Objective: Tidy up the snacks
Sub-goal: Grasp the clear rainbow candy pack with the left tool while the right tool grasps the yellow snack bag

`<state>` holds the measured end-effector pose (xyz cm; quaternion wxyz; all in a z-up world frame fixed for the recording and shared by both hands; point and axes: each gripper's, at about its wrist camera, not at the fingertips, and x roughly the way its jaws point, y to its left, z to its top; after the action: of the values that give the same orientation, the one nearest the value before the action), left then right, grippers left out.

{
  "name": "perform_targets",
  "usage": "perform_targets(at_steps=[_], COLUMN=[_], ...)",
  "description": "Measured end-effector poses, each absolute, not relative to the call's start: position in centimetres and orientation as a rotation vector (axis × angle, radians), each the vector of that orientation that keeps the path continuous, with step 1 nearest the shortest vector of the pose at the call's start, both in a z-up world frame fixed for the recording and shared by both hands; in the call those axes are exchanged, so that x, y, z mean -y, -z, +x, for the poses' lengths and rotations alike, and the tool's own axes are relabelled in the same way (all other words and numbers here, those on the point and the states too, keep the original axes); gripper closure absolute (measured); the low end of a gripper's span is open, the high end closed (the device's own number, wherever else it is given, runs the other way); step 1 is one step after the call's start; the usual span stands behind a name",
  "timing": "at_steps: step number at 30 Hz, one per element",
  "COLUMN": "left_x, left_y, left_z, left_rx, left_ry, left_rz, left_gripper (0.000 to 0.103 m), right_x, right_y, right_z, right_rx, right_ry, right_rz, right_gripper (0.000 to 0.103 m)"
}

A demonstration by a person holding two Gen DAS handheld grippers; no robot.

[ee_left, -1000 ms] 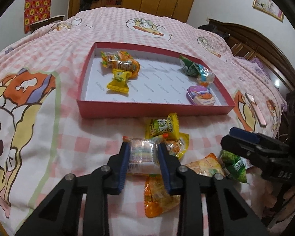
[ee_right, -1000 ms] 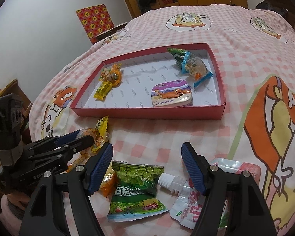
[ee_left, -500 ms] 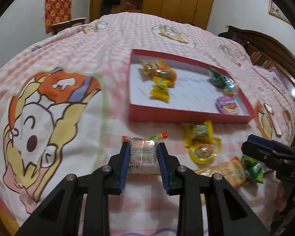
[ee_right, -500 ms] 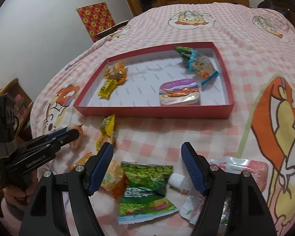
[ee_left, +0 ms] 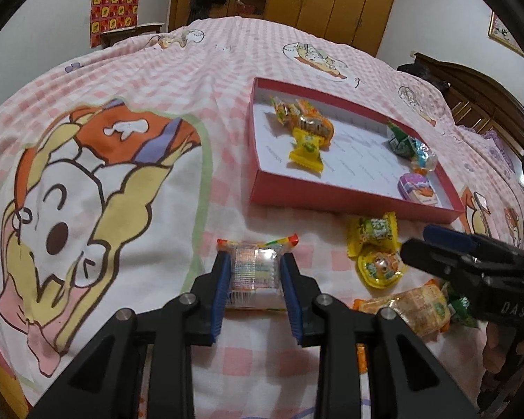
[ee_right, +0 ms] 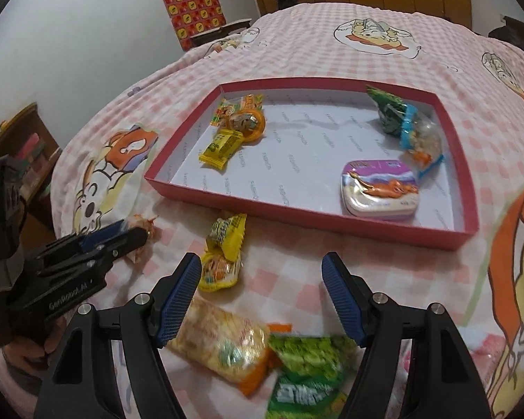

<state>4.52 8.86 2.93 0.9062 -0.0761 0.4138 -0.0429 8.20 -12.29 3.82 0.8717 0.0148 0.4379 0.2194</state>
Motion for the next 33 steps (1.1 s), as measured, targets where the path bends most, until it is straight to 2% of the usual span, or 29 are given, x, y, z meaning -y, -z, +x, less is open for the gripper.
perform_targets(at_steps=[6, 11, 17, 22, 27, 33], left_x=[-9.2, -9.5, -9.6, -9.6, -9.4, -9.1], left_y=[-2.4, -2.3, -2.2, -2.2, -2.3, -2.5], left_z=[4.8, 4.7, 4.7, 4.8, 4.8, 4.5], left_rx=[-0.867, -0.867, -0.869, -0.875, -0.877, -0.866], left_ry=[0.096, 0.106, 0.110, 0.107, 0.103, 0.105], left_rz=[-0.186, -0.207, -0.208, -0.216, -0.209, -0.184], left_gripper=[0.065, 0.065, 0.065, 0.064, 0.064, 0.068], right_x=[10.9, 9.6, 8.6, 8.5, 9.1, 9.5], right_y=[-3.3, -3.0, -2.4, -2.1, -2.1, -2.7], right_z=[9.5, 10.2, 10.6, 10.6, 10.3, 9.1], right_rx=[-0.942, -0.962, -0.963, -0.951, -0.946, -0.920], right_ry=[-0.468, -0.484, -0.476, -0.460, -0.473, -0.506], right_rz=[0.032, 0.030, 0.017, 0.014, 0.052, 0.070], right_gripper=[0.033, 0.037, 0.049, 0.069, 0.077, 0.079])
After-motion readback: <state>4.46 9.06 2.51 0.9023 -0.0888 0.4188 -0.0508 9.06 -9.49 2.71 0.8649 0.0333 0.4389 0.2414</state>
